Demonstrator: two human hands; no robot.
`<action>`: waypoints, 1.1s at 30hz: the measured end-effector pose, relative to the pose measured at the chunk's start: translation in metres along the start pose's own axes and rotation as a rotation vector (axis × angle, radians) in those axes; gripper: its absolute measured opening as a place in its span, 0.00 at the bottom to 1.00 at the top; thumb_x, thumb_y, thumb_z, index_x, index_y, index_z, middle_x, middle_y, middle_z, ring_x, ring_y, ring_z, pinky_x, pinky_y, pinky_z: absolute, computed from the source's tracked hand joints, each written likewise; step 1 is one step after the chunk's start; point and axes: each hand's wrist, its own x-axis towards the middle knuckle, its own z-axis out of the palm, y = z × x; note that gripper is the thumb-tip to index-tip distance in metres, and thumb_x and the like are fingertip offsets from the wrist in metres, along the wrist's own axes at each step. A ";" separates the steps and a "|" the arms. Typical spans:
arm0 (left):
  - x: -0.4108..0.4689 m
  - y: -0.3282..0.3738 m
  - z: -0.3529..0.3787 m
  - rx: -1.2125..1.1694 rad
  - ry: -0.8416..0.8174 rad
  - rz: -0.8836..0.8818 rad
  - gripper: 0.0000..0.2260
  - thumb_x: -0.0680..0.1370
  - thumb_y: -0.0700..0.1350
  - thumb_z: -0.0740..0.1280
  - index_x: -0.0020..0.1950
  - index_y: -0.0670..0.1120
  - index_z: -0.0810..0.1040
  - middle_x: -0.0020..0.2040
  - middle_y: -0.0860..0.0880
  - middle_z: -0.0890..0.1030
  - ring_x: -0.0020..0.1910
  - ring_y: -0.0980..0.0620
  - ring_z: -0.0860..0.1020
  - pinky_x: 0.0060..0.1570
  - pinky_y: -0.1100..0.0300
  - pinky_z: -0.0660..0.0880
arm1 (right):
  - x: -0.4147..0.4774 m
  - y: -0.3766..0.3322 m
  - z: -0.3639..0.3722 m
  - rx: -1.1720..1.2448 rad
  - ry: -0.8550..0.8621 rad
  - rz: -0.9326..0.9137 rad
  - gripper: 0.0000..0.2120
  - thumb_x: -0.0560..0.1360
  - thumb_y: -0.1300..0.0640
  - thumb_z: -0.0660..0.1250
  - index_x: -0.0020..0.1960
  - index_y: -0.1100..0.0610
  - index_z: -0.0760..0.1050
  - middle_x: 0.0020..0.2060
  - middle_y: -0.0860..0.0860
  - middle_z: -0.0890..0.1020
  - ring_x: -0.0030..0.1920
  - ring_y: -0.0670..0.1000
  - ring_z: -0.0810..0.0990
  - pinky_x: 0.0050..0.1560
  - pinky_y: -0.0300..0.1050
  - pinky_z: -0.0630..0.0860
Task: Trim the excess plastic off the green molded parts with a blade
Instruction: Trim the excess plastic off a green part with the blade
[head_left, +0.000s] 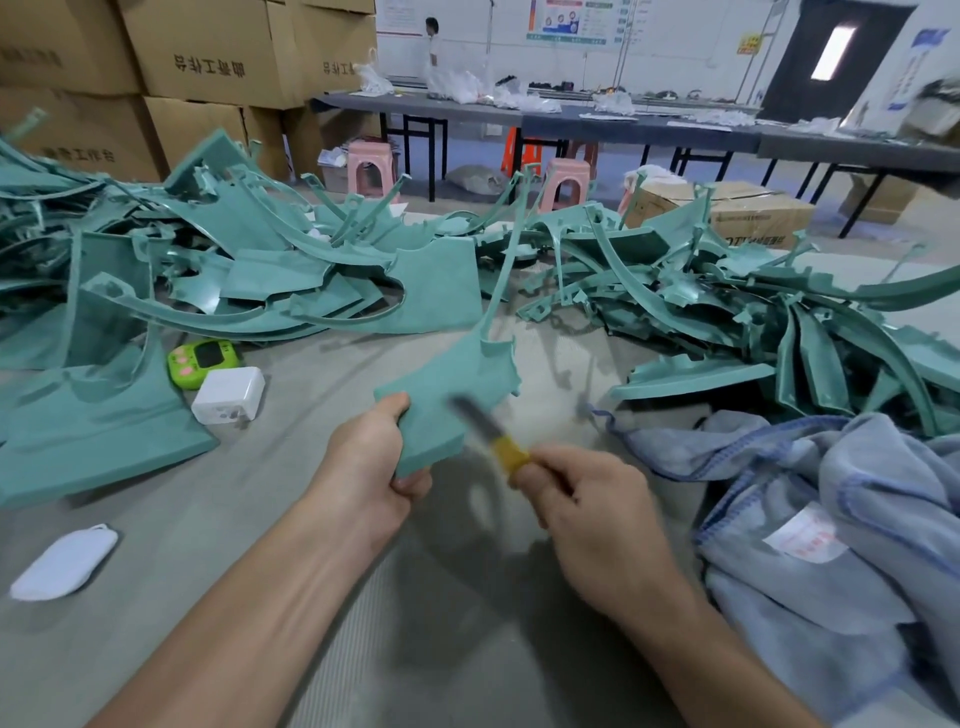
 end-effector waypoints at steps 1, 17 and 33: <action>-0.001 -0.001 0.001 0.020 0.031 0.025 0.10 0.83 0.47 0.62 0.45 0.44 0.74 0.28 0.46 0.75 0.14 0.54 0.67 0.16 0.69 0.58 | 0.004 0.002 -0.001 -0.038 0.080 0.070 0.09 0.79 0.51 0.69 0.43 0.53 0.81 0.30 0.48 0.79 0.32 0.47 0.75 0.35 0.46 0.71; -0.014 -0.005 -0.007 0.571 -0.173 0.710 0.40 0.59 0.39 0.68 0.69 0.63 0.72 0.67 0.57 0.77 0.60 0.53 0.80 0.55 0.54 0.78 | 0.022 0.004 -0.022 1.028 0.086 0.417 0.16 0.79 0.63 0.67 0.36 0.57 0.86 0.37 0.53 0.85 0.37 0.47 0.83 0.38 0.38 0.80; 0.002 -0.022 -0.010 0.954 0.034 1.081 0.17 0.81 0.50 0.68 0.33 0.57 0.71 0.36 0.60 0.77 0.32 0.59 0.72 0.33 0.65 0.67 | 0.000 0.003 -0.035 0.612 0.235 0.055 0.09 0.79 0.58 0.69 0.42 0.54 0.84 0.30 0.57 0.82 0.28 0.51 0.75 0.28 0.44 0.72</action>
